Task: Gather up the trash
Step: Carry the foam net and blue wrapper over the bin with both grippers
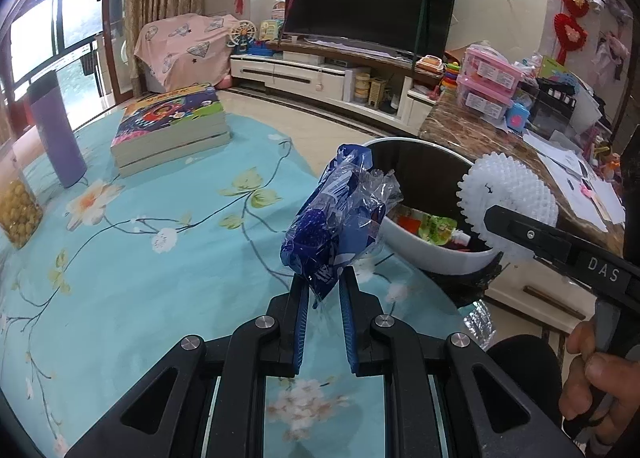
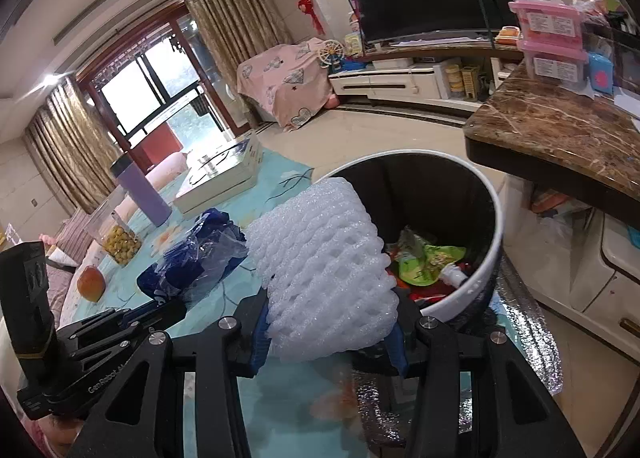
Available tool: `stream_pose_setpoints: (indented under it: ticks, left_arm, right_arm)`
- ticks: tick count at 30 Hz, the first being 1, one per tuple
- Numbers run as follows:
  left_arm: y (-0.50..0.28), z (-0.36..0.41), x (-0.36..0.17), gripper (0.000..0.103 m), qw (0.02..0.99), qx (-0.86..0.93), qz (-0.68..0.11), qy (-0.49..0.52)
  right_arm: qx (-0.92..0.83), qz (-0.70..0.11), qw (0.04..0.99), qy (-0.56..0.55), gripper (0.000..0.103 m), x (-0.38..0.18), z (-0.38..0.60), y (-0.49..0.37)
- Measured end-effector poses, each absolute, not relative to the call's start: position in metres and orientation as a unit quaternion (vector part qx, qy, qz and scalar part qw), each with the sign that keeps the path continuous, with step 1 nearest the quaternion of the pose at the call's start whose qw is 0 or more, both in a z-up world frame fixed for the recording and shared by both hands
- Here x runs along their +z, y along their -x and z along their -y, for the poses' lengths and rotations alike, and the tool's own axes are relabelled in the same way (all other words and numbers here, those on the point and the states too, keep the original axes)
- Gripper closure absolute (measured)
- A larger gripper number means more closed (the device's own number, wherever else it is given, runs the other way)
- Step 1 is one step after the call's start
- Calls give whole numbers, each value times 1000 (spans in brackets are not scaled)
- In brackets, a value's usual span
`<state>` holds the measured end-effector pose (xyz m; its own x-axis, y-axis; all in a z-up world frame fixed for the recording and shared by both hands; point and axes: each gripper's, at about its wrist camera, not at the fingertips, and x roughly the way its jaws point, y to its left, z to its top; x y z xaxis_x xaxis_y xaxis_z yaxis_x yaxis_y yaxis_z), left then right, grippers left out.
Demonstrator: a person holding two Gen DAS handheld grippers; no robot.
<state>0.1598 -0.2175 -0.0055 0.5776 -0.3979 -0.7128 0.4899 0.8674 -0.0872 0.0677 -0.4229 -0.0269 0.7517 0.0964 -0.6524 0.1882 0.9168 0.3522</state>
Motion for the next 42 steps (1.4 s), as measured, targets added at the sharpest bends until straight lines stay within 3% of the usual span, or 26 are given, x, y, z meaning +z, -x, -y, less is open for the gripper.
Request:
stream_pose_setpoints:
  ticks: [42]
  left_arm:
    - [-180,275,-6,88,877,-273,-385,-94]
  right_arm:
    - [-60,-367,905,-208,55,-24,474,-81]
